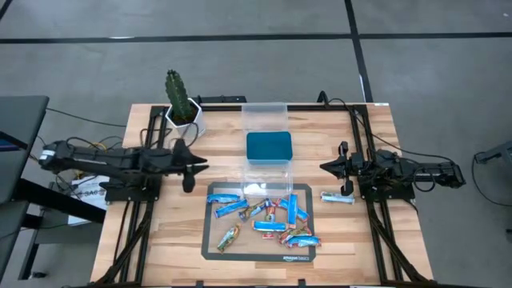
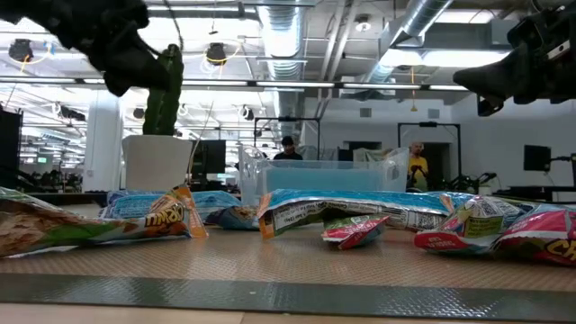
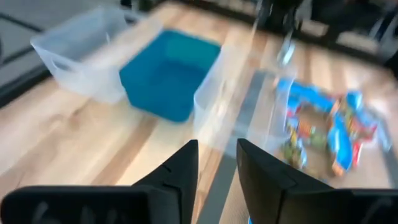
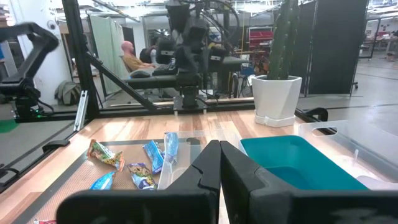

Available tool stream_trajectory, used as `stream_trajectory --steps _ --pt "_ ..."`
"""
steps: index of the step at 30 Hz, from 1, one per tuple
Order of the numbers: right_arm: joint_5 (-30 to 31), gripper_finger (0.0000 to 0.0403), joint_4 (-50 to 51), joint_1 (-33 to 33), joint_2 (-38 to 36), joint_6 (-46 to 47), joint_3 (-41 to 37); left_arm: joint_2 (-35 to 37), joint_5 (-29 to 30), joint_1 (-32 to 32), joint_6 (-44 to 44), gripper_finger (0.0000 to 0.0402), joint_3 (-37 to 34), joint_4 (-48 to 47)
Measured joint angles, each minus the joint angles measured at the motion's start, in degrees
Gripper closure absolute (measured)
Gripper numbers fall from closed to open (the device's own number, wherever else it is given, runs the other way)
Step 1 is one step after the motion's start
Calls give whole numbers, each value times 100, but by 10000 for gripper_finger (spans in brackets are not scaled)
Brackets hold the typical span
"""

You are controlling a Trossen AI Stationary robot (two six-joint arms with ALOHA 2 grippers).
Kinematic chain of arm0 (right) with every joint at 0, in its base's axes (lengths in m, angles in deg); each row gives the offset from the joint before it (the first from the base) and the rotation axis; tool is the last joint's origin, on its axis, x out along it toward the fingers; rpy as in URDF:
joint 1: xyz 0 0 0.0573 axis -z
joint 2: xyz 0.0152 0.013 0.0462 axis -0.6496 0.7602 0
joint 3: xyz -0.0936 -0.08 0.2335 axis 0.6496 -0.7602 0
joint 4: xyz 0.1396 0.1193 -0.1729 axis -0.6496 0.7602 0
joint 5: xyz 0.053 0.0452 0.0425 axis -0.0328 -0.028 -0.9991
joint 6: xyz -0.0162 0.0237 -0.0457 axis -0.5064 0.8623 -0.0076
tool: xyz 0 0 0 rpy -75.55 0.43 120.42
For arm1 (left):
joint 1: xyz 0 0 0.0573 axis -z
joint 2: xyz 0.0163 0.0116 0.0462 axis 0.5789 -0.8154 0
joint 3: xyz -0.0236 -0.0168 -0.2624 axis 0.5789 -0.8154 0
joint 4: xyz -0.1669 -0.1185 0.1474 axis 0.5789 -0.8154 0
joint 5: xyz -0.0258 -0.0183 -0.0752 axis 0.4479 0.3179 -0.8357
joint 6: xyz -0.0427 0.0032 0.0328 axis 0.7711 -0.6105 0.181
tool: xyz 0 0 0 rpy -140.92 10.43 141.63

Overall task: Pick and place Granola Bars by type
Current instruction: Put the blue granola bar into the bottom transparent bin

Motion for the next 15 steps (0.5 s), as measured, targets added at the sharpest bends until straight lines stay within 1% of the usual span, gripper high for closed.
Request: stream_trajectory --steps 8,12,15 --pt "-2 403 0 0 0 0 -2 -1807 -411 223 -7 283 1280 -1465" --pt "0 403 -1 -1 0 0 0 -2522 -422 446 -43 283 1648 -1865" --pt "-2 403 0 0 0 0 -2 -2971 -551 638 -87 283 1799 -2112"
